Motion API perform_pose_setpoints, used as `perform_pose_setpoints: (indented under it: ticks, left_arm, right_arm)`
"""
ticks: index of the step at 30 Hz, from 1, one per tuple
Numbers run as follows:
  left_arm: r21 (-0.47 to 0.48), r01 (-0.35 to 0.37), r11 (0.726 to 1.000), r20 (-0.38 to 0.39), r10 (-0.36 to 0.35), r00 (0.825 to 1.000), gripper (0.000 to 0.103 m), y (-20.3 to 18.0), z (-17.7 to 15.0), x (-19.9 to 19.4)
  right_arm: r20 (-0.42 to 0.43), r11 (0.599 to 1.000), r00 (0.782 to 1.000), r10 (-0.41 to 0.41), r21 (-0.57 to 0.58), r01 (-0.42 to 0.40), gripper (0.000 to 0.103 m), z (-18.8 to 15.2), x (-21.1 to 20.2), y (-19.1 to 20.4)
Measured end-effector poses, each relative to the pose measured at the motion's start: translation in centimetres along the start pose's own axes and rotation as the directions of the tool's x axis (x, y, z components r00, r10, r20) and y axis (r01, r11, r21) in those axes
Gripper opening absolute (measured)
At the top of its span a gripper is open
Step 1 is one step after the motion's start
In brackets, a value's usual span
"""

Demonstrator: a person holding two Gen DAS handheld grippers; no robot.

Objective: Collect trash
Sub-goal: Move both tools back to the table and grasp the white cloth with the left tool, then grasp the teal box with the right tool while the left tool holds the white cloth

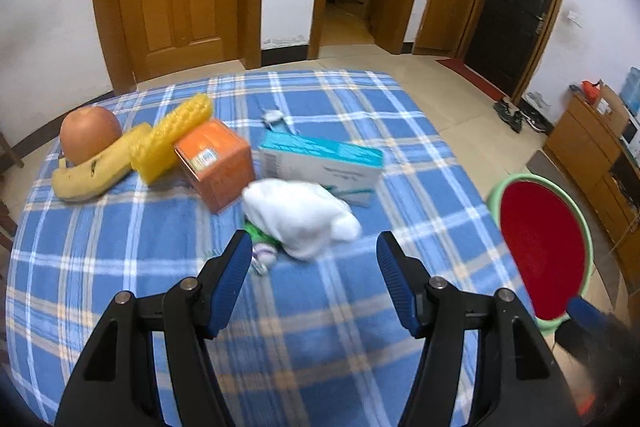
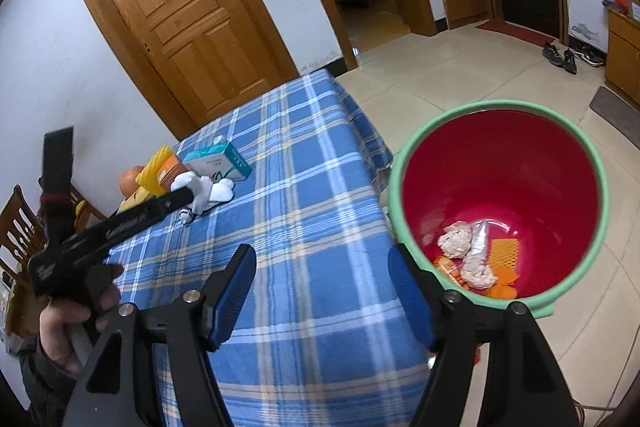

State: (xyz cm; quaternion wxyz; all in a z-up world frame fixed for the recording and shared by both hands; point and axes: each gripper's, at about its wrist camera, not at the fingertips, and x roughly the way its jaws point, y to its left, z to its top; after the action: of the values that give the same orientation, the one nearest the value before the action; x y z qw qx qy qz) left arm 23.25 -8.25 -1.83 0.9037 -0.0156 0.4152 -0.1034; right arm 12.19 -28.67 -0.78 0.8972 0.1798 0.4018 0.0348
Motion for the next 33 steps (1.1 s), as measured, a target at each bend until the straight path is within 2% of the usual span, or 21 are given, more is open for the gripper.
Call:
perform_pose_setpoints:
  ticks: [4, 11, 15, 16, 20, 23, 33]
  left_arm:
    - [0.013, -0.033, 0.999, 0.002, 0.033, 0.999, 0.064, 0.3, 0.8, 1.8]
    - [0.027, -0.045, 0.999, -0.006, 0.045, 0.999, 0.063, 0.5, 0.8, 3.5]
    - [0.019, -0.039, 0.999, -0.005, 0.039, 0.999, 0.047, 0.9, 0.7, 3.9]
    - [0.013, -0.028, 1.0, -0.006, 0.029, 1.0, 0.04, 1.0, 0.7, 3.8]
    - [-0.009, -0.004, 1.0, -0.002, 0.004, 1.0, 0.032, 1.6, 0.7, 3.3]
    - [-0.023, 0.014, 1.0, 0.002, -0.014, 1.0, 0.03, 2.0, 0.4, 2.5]
    - [-0.069, -0.001, 0.998, 0.029, 0.003, 1.0, 0.029, 4.4, -0.9, -1.3]
  right_arm:
    - [-0.021, 1.0, 1.0, -0.002, 0.003, 0.002, 0.071, 0.0, 1.1, 0.5]
    - [-0.043, 1.0, 0.999, -0.018, 0.019, 0.019, 0.071, 0.0, 2.2, 0.4]
    - [-0.053, 0.999, 0.998, -0.019, 0.029, 0.02, 0.071, 0.0, 2.5, 0.2]
    - [-0.057, 0.999, 0.998, -0.016, 0.03, 0.018, 0.071, 0.0, 2.6, 0.2]
    - [-0.067, 1.0, 0.998, -0.009, 0.01, 0.01, 0.071, 0.1, 2.9, 0.6]
    - [-0.088, 1.0, 0.996, 0.012, -0.016, -0.013, 0.071, 0.2, 3.3, 1.4]
    - [-0.146, 0.98, 0.987, 0.071, -0.172, -0.096, 0.072, 2.4, 5.7, 5.0]
